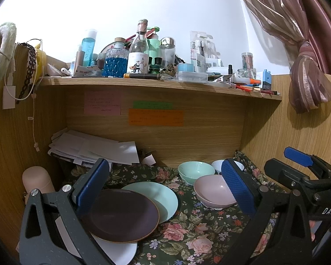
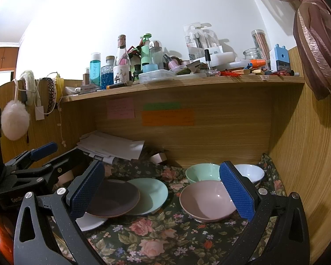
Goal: Organize plates and bowls
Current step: 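Reach the left gripper toward the dark brown plate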
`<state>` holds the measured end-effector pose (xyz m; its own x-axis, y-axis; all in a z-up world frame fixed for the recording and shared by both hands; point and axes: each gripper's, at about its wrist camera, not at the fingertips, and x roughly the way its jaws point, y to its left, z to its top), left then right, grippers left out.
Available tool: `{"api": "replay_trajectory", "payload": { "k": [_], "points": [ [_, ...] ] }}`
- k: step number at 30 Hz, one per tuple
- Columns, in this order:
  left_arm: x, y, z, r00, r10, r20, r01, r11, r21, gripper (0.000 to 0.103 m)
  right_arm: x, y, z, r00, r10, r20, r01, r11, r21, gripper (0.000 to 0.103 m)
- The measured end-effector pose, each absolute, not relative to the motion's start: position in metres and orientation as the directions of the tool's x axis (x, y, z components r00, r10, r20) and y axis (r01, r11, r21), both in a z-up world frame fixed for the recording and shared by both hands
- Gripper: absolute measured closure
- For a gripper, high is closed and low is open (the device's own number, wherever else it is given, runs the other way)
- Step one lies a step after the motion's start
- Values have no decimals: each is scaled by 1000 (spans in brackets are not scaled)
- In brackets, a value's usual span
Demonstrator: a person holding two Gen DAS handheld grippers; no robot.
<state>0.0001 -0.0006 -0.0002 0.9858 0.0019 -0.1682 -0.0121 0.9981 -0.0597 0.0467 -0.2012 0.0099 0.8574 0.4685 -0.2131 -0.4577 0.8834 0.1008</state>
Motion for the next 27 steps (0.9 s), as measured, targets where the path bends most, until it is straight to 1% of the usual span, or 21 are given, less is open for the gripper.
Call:
{"api": "replay_trajectory", "payload": {
  "k": [16,21,27],
  "points": [
    [0,0,0,986,2,-169,-12,998,-59,0,47,-200,10,856,471,-214,-460,882,101,0],
    [7,0,-5,983,9,-181,-20,998,-59,0,54,-197,5,852,469,-232,-458,883,102,0],
    [15,15,-20,968,31,-250,-42,998,-38,0,68,-183,-7,828,481,-287,-470,875,111,0]
  ]
}}
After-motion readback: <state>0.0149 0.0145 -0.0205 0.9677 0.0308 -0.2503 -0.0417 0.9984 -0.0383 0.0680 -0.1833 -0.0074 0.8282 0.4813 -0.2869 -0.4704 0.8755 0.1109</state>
